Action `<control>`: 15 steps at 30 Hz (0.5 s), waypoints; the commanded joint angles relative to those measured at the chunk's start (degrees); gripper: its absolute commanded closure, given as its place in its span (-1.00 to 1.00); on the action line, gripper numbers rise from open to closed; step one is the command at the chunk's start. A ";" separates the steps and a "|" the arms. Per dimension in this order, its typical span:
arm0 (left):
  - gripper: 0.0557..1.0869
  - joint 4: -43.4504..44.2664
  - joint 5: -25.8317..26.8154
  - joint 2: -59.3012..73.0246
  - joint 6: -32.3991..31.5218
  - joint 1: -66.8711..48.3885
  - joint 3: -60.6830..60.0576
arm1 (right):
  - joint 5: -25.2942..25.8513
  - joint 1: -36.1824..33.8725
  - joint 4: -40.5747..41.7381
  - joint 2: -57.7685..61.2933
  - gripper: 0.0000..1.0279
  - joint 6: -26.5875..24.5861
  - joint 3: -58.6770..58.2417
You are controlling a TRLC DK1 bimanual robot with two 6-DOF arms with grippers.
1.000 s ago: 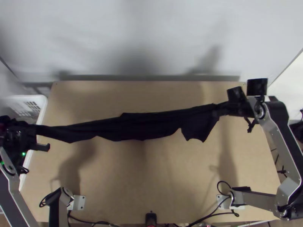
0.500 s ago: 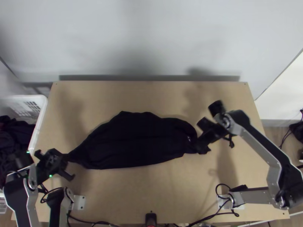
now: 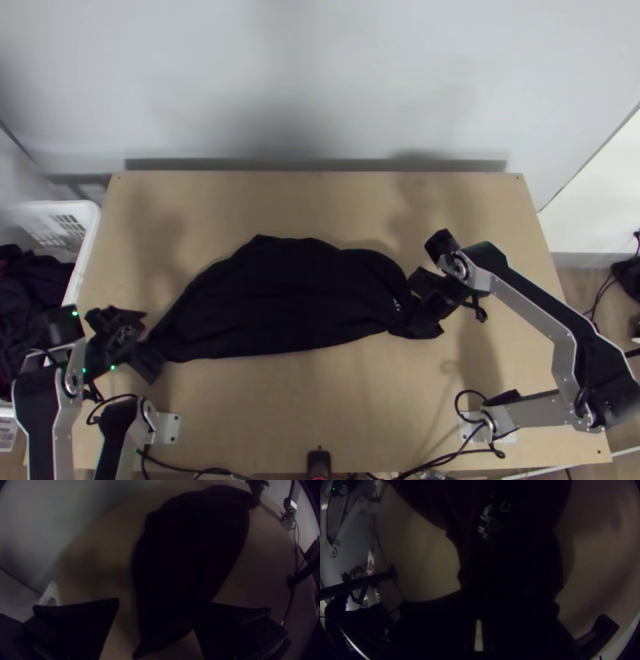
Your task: Fold the t-shirt
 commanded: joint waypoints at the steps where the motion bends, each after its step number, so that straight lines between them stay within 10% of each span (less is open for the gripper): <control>1: -0.90 8.70 0.02 7.06 -0.14 4.27 4.04 | 0.44 -0.36 1.67 0.43 0.95 2.00 0.32; 15: -0.90 23.20 0.11 43.88 -18.60 -25.53 18.11 | 0.53 1.66 3.34 0.52 0.95 4.64 1.99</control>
